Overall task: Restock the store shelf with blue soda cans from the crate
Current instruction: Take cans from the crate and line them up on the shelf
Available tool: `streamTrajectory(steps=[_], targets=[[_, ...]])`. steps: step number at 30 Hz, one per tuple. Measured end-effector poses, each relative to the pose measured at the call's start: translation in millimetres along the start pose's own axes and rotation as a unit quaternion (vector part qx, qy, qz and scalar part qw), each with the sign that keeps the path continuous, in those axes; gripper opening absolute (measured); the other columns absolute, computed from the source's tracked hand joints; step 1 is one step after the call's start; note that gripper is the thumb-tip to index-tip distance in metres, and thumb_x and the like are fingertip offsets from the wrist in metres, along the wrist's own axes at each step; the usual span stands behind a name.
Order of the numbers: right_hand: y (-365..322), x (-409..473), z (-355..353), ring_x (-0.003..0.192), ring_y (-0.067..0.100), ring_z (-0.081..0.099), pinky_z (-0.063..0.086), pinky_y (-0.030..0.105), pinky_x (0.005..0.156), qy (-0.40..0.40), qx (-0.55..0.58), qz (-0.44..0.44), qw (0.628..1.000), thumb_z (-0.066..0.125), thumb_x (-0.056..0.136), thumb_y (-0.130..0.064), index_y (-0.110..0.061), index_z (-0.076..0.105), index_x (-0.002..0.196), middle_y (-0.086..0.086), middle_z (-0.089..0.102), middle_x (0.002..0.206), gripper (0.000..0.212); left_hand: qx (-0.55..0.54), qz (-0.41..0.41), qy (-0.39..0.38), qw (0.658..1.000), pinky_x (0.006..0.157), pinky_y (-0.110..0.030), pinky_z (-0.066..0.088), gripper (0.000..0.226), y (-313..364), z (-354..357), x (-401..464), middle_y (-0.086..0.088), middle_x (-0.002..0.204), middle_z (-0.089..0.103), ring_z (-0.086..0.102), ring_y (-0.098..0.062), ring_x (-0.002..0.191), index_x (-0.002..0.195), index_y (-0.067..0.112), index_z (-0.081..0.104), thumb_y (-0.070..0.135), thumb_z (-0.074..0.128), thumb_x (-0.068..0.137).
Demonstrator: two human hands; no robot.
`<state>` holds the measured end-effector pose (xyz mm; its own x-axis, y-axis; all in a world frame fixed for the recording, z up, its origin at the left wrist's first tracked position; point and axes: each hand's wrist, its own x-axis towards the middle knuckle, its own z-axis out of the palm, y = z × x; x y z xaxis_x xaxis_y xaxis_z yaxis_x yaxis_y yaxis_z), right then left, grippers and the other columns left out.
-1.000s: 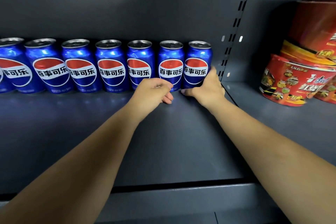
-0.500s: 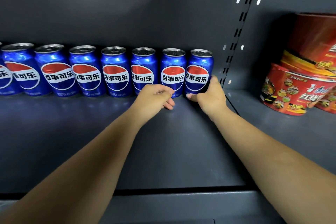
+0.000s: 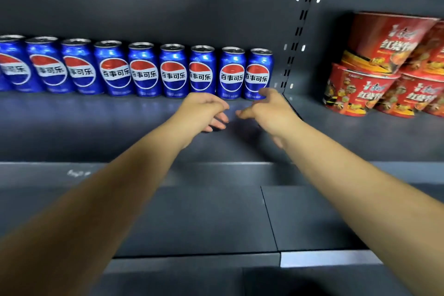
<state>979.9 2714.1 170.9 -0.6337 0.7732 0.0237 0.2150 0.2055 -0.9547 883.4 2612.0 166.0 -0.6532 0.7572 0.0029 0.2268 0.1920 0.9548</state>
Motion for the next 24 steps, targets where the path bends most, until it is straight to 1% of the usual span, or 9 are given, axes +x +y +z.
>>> streamTrajectory(steps=[2,4,8,10,13,16,17,21,24], targets=[[-3,-28,8,0.116,0.023,0.052,0.042,0.027,0.087,-0.021,-0.018,-0.003,1.000,0.072,0.076,-0.003,-0.011,0.036,0.139,0.008,0.050,0.130,0.073,-0.001,0.016,0.000,1.000,0.059,-0.021,0.041,0.023,4,-4,-26,0.001,0.072,0.063,0.062,-0.008,0.057,0.081,0.022,0.061,0.011,0.045,0.094],[-6,-62,14,0.114,0.021,0.054,0.040,0.025,0.082,-0.046,-0.020,-0.009,0.999,0.069,0.079,-0.003,-0.012,0.040,0.137,0.008,0.052,0.129,0.065,-0.007,0.032,-0.001,0.999,0.061,-0.021,0.043,0.024,5,-9,-57,0.001,0.073,0.062,0.059,-0.009,0.060,0.081,0.023,0.061,0.010,0.046,0.093],[-8,-131,26,0.091,0.014,0.058,0.042,0.017,0.069,-0.089,-0.014,-0.045,0.995,0.065,0.082,-0.002,-0.012,0.056,0.117,0.006,0.063,0.109,0.037,-0.012,0.060,-0.005,0.998,0.069,-0.026,0.048,0.025,-1,-18,-124,0.006,0.074,0.065,0.061,0.000,0.058,0.078,0.025,0.064,0.009,0.050,0.091],[-4,-163,33,0.082,0.013,0.056,0.043,0.019,0.070,-0.106,-0.019,-0.058,0.993,0.064,0.082,-0.001,-0.010,0.060,0.110,0.005,0.063,0.095,0.030,-0.011,0.065,-0.010,0.998,0.073,-0.029,0.049,0.025,-9,-22,-157,0.005,0.076,0.066,0.061,-0.004,0.067,0.077,0.026,0.064,0.009,0.052,0.091],[6,-207,41,0.086,0.019,0.062,0.047,0.024,0.081,-0.147,-0.014,-0.062,0.987,0.065,0.080,0.002,-0.009,0.062,0.099,0.012,0.065,0.091,0.022,-0.007,0.075,-0.023,0.997,0.069,-0.020,0.047,0.024,-27,-27,-203,0.000,0.079,0.065,0.058,-0.006,0.071,0.078,0.022,0.064,0.006,0.052,0.091],[20,-246,47,0.080,0.011,0.058,0.043,0.009,0.066,-0.188,-0.024,-0.063,0.980,0.065,0.079,0.001,-0.012,0.062,0.096,0.007,0.065,0.088,0.022,0.018,0.093,-0.041,0.995,0.055,-0.007,0.042,0.019,-48,-31,-246,-0.005,0.069,0.063,0.057,0.001,0.057,0.083,0.012,0.066,0.000,0.053,0.090],[26,-255,48,0.080,0.011,0.058,0.045,0.012,0.068,-0.197,-0.031,-0.064,0.978,0.067,0.079,0.000,-0.013,0.062,0.094,0.008,0.066,0.089,0.021,0.030,0.093,-0.044,0.994,0.054,-0.005,0.040,0.018,-55,-32,-256,-0.004,0.067,0.062,0.056,0.003,0.054,0.084,0.012,0.066,0.000,0.054,0.090],[57,-283,62,0.091,0.026,0.063,0.048,0.044,0.094,-0.225,-0.080,-0.044,0.970,0.069,0.078,-0.003,-0.004,0.063,0.092,0.020,0.068,0.098,0.016,0.079,0.052,-0.070,0.993,0.059,-0.007,0.043,0.019,-87,-31,-292,0.002,0.071,0.064,0.058,0.003,0.060,0.086,0.018,0.065,0.003,0.055,0.091],[80,-294,71,0.092,0.026,0.064,0.049,0.041,0.092,-0.247,-0.114,-0.036,0.962,0.071,0.078,-0.007,-0.004,0.064,0.098,0.015,0.068,0.097,0.021,0.120,0.011,-0.067,0.990,0.079,-0.024,0.050,0.020,-113,-27,-305,0.001,0.086,0.070,0.066,-0.010,0.081,0.086,0.030,0.065,0.012,0.057,0.090]])
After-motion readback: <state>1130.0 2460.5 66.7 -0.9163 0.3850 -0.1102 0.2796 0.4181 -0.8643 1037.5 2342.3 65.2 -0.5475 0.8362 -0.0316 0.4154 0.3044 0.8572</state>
